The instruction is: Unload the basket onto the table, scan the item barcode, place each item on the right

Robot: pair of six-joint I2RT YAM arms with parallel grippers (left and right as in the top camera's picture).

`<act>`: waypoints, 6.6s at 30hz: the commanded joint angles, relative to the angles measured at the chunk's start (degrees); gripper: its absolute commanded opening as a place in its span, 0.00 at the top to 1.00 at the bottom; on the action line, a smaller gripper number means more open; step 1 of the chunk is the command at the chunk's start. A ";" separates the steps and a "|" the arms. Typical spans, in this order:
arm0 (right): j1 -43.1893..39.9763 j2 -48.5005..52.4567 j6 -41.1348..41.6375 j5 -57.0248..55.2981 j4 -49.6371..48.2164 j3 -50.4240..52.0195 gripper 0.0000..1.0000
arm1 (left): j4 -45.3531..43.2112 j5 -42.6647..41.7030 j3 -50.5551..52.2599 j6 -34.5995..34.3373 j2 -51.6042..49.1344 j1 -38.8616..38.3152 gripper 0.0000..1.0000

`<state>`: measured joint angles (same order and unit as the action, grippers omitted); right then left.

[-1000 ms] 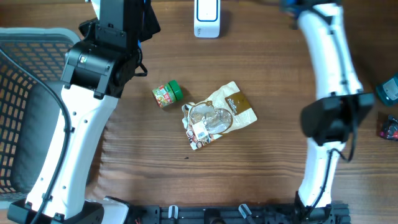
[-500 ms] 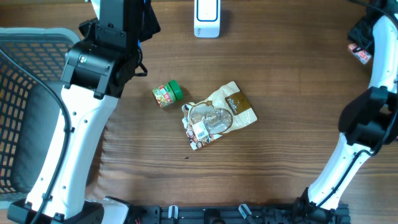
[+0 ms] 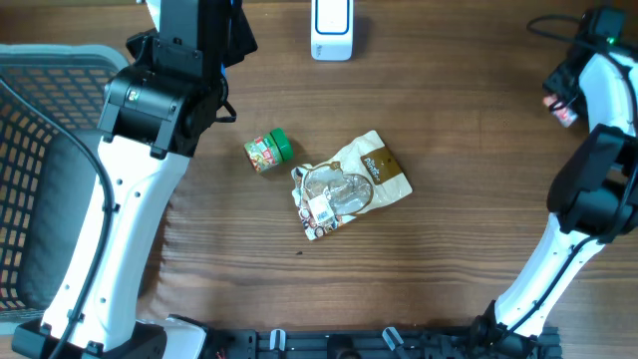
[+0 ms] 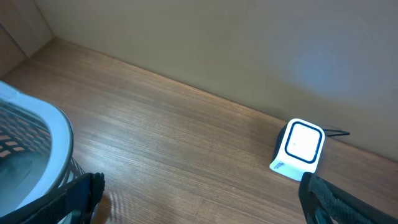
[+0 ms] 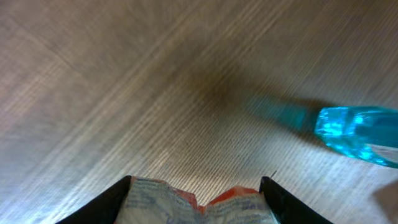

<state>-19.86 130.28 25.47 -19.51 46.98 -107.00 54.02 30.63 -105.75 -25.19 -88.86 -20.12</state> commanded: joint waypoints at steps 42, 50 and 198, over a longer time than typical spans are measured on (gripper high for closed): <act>28.57 -14.38 -3.69 20.48 18.14 -5.66 0.00 | -0.15 1.14 -0.42 -0.59 1.11 0.15 0.00; 28.89 -14.38 -10.23 35.19 22.08 -4.70 0.00 | -0.15 1.14 -0.42 -0.59 1.11 0.15 0.00; 35.74 -35.67 45.00 38.82 -86.75 87.10 0.95 | -45.68 -66.97 67.89 -28.96 -3.19 -1.75 0.00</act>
<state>15.94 95.35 71.66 18.00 -39.38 -20.27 14.04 -36.82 -41.78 -48.62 -91.42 -21.82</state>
